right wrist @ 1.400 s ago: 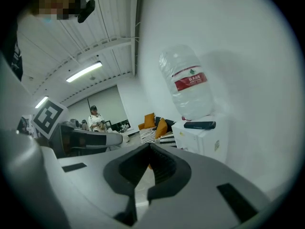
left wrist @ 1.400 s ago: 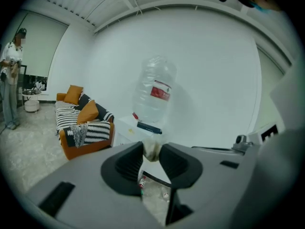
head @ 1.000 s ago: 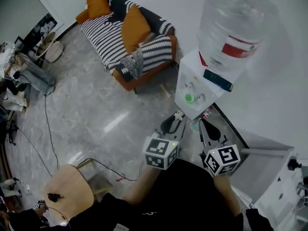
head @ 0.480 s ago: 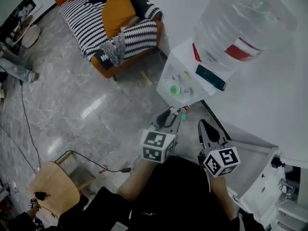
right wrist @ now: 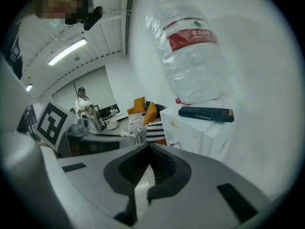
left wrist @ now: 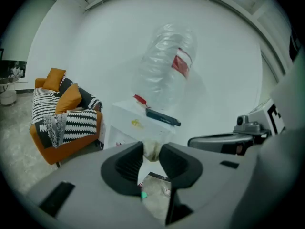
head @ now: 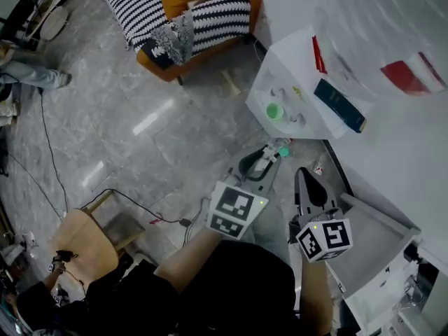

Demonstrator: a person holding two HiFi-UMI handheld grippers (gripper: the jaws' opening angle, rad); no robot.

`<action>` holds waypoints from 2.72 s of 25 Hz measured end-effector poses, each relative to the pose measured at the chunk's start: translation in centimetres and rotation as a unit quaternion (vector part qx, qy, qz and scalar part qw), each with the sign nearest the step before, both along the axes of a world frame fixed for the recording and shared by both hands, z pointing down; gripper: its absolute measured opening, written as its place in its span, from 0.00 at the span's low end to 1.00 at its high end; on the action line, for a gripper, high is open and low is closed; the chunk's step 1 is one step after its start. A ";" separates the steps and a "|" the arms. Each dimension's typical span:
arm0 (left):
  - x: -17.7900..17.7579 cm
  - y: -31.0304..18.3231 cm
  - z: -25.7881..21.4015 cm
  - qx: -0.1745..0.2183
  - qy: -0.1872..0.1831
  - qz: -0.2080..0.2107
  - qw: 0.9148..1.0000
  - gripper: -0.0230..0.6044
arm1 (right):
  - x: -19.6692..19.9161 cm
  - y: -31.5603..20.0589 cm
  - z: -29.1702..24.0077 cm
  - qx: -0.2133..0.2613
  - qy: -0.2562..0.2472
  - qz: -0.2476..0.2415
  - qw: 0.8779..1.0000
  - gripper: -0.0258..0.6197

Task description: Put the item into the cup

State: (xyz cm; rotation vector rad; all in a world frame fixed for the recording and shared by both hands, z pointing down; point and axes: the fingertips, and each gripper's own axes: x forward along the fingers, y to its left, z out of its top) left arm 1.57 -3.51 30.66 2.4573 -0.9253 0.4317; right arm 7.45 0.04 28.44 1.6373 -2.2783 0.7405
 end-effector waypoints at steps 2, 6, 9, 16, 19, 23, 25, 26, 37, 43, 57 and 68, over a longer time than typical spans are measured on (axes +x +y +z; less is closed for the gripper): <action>0.6 -0.5 1.7 -0.003 -0.005 0.005 1.000 0.21 | 0.4 -1.3 1.0 0.006 -0.002 0.005 1.000 0.06; 2.1 -1.3 5.3 -0.019 -0.006 0.012 1.000 0.21 | 1.3 -3.0 4.8 0.003 -0.012 0.018 1.000 0.06; 2.5 -1.8 8.3 -0.023 -0.023 0.016 0.999 0.21 | 1.3 -3.5 9.1 -0.010 -0.032 0.027 0.999 0.06; 3.7 -5.0 15.1 -0.009 -0.042 0.012 0.999 0.21 | 2.5 -5.0 16.8 -0.029 -0.042 0.035 0.998 0.05; 4.2 -6.4 18.3 -0.011 -0.045 0.002 0.999 0.21 | 3.8 -5.2 19.1 -0.039 -0.054 0.054 0.996 0.06; 4.8 -8.4 21.7 -0.002 -0.064 0.001 0.998 0.21 | 3.7 -5.3 21.1 -0.044 -0.089 0.049 0.994 0.06; 5.1 -9.2 23.3 0.005 -0.079 0.008 0.997 0.21 | 3.4 -5.3 21.9 -0.043 -0.097 0.045 0.993 0.06; 5.2 -9.5 24.1 0.007 -0.088 0.011 0.996 0.21 | 3.3 -5.3 22.3 -0.043 -0.100 0.044 0.993 0.06; 7.7 -12.8 28.5 0.006 -0.126 0.048 0.991 0.21 | 4.1 -4.8 23.2 -0.047 -0.128 0.047 0.989 0.06; 8.7 -13.7 29.2 0.001 -0.129 0.051 0.990 0.21 | 4.6 -4.2 23.9 -0.056 -0.132 0.050 0.988 0.06; 8.9 -13.6 29.5 -0.018 -0.105 0.054 0.993 0.30 | 3.7 -4.4 24.5 -0.063 -0.128 0.035 0.989 0.06; 6.3 -12.2 28.5 -0.049 -0.070 0.010 0.996 0.21 | 2.8 -4.8 24.4 -0.064 -0.131 0.026 0.989 0.05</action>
